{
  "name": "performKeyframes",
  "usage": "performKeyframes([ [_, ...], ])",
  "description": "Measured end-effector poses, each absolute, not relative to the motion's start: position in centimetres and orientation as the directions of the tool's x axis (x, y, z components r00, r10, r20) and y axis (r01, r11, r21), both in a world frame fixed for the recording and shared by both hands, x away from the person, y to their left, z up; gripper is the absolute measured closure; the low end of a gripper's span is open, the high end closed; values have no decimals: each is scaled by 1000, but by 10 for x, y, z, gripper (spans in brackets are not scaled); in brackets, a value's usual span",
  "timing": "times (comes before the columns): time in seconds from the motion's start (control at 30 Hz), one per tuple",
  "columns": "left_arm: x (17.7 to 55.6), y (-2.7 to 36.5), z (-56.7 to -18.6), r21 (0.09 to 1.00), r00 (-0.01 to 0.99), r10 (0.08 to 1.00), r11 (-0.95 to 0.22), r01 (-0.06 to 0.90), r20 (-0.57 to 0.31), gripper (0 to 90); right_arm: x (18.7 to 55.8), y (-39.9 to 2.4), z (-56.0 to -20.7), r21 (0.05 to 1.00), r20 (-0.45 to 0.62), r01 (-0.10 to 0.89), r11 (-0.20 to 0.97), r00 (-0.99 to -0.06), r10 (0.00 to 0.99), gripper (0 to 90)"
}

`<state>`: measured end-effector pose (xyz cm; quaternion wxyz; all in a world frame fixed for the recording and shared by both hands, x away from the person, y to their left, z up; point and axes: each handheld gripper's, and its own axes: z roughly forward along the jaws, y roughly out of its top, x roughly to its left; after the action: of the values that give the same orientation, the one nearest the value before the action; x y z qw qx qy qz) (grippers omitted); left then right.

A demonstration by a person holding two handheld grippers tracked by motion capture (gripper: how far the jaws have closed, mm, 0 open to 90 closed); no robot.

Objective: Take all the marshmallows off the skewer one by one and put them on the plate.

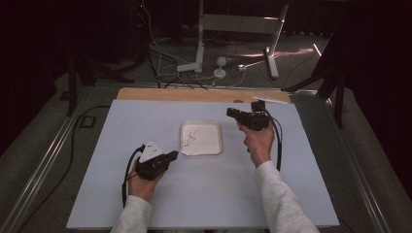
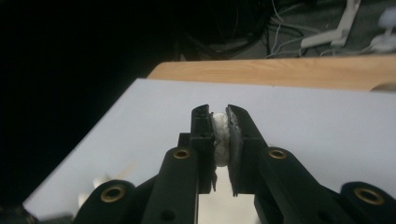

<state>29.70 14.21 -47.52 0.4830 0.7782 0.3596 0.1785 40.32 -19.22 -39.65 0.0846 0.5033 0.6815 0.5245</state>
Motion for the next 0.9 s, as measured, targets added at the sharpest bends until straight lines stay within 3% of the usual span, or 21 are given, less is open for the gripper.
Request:
performKeyframes([
  [0.27,297,137,-476,873,676,735,-297,388,-50,900,411,-166,-420,769,398,637,64,-554,731,805],
  [0.53,298,138,-478,866,662,748,-294,404,-55,900,421,-143,-443,726,407,679,111,-554,726,778],
  [0.57,299,138,-479,863,660,749,-299,407,-52,900,424,-141,-449,715,415,691,107,-543,730,725],
  [0.73,301,137,-484,849,653,755,-309,428,-55,900,428,-140,-455,700,426,705,110,-536,728,649],
  [0.87,302,135,-486,846,650,757,-310,434,-56,900,426,-138,-456,698,433,707,113,-542,720,502],
  [0.9,302,135,-486,845,650,758,-311,434,-55,900,426,-138,-456,698,433,707,113,-542,720,502],
])
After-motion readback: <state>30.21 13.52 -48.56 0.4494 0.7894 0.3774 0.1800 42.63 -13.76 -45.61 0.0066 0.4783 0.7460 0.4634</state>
